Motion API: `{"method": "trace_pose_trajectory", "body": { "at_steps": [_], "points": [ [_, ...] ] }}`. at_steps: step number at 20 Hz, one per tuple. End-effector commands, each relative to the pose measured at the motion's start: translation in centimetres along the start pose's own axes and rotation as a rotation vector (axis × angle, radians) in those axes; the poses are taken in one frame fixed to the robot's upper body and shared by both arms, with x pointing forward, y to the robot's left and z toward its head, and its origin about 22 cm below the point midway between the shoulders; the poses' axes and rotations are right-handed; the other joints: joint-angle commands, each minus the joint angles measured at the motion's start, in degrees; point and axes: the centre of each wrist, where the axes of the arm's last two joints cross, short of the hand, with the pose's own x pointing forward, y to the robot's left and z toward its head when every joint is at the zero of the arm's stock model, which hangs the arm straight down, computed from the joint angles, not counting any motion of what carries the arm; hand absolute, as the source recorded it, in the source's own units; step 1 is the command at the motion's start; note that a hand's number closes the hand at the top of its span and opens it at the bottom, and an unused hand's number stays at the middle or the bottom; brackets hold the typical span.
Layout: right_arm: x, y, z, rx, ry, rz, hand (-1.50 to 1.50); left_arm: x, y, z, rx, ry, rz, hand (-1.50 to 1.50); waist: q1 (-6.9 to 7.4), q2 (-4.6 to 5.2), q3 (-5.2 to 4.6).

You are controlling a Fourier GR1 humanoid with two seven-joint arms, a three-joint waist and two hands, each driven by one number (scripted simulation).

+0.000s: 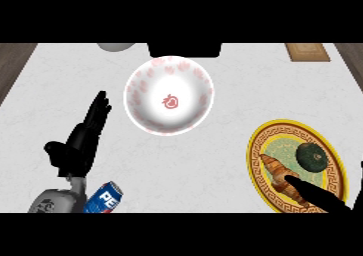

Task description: Pick the squash from the plate and place it in the bowl

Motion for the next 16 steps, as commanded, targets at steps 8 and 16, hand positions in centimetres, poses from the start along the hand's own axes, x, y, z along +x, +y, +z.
{"method": "trace_pose_trajectory", "body": {
  "at_steps": [8,16],
  "points": [
    [-1.7,2.1,-0.1,0.018,0.027,-0.103,-1.5,0.4,-0.2,-0.1,0.005,-0.006,0.011,0.0,0.09,0.02,0.0],
    [-4.5,3.7,-0.2,0.01,0.041,-0.125,-1.5,-0.2,1.1,-1.7,0.006,0.009,0.013,0.0,-0.04,0.04,0.0]
  ]
}}
